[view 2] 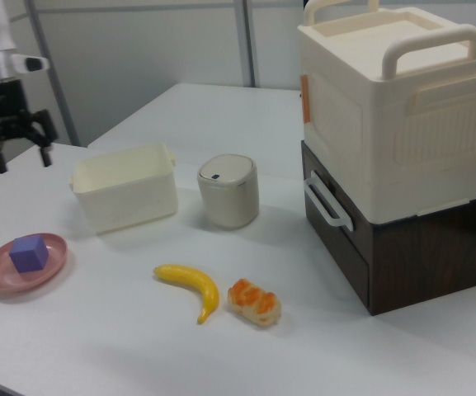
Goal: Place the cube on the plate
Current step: 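Move the open gripper over the purple cube on the pink plate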
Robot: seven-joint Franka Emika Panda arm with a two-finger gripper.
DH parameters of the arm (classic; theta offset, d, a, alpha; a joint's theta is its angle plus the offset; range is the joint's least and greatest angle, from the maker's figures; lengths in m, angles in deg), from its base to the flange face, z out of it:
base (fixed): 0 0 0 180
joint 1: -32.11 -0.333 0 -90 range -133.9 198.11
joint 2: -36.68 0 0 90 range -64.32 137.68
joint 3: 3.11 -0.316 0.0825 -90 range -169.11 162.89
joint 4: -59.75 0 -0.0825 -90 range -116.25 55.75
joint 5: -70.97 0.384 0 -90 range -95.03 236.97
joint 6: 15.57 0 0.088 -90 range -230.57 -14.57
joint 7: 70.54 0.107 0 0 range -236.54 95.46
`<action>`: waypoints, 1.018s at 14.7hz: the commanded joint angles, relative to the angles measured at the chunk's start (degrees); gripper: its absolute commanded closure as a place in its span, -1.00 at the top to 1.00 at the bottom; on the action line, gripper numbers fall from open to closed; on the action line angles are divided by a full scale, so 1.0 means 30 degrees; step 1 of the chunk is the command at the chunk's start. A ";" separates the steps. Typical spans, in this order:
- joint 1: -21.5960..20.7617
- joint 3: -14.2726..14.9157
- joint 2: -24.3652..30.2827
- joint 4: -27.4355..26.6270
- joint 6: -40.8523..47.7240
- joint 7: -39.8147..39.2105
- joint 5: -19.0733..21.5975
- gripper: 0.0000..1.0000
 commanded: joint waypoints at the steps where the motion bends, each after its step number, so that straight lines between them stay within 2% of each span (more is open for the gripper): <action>1: -0.0395 -0.2030 -0.0019 -0.0610 -0.0208 0.2104 -0.0451 1.00; 4: -0.0395 -0.3439 -0.0809 -0.1134 -0.1371 0.2985 -0.0568 1.00; 6: -0.0395 -0.3501 -0.0870 -0.3032 -0.4966 0.2987 -0.0627 1.00; 8: -0.0482 -0.3647 -0.1422 -0.4095 -0.6736 0.2987 -0.1501 1.00; 10: -0.0367 -0.4521 -0.2388 -0.4068 -0.6887 0.3016 -0.2059 1.00; 15: -0.0396 -0.4819 -0.3681 -0.3893 -0.6918 0.2813 -0.2589 1.00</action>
